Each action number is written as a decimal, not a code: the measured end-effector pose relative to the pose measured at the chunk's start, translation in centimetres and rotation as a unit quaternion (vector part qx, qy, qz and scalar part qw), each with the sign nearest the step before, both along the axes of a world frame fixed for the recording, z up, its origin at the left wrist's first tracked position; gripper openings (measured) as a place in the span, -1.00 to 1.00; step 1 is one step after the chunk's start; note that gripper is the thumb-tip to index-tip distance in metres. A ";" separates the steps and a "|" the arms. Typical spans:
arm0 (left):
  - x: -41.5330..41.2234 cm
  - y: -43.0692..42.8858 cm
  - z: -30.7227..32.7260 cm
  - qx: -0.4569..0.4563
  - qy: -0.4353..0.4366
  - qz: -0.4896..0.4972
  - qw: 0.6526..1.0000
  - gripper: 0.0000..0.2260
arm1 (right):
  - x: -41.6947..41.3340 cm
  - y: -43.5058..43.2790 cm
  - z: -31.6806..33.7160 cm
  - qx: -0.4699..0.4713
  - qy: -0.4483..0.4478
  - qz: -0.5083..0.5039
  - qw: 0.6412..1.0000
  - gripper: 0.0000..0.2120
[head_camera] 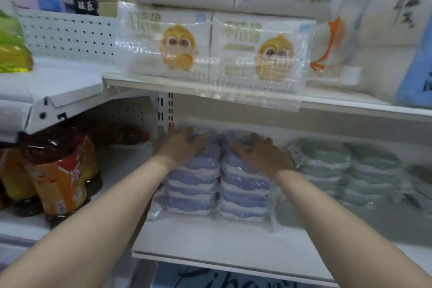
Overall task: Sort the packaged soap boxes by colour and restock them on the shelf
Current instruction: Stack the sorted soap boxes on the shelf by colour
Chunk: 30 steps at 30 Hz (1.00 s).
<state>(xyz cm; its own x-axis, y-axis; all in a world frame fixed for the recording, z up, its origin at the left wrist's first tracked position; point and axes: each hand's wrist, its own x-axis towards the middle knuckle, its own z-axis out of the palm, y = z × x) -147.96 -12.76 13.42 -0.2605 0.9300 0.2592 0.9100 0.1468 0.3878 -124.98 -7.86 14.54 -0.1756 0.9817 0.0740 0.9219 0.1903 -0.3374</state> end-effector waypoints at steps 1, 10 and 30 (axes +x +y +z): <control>-0.2 0.4 0.0 -0.009 -0.081 -0.026 0.996 -0.42 | -0.4 0.4 0.0 -0.004 0.011 -0.008 1.000 -0.03; -0.5 0.6 -1.6 0.036 -0.018 0.018 0.999 -0.38 | -0.7 0.9 -1.4 0.083 -0.015 0.020 0.996 -0.22; 1.6 -5.1 -7.7 0.159 0.324 -0.021 0.932 0.04 | 2.4 -3.0 -9.2 0.343 0.046 0.154 0.925 -0.13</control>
<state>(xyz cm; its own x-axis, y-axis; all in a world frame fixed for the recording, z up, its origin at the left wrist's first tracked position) -146.33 -17.86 5.69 0.0815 0.7853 0.6138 0.9708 0.0769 -0.2274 -122.58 -10.85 5.35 -0.4017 0.6016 0.6905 0.7610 0.6387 -0.1138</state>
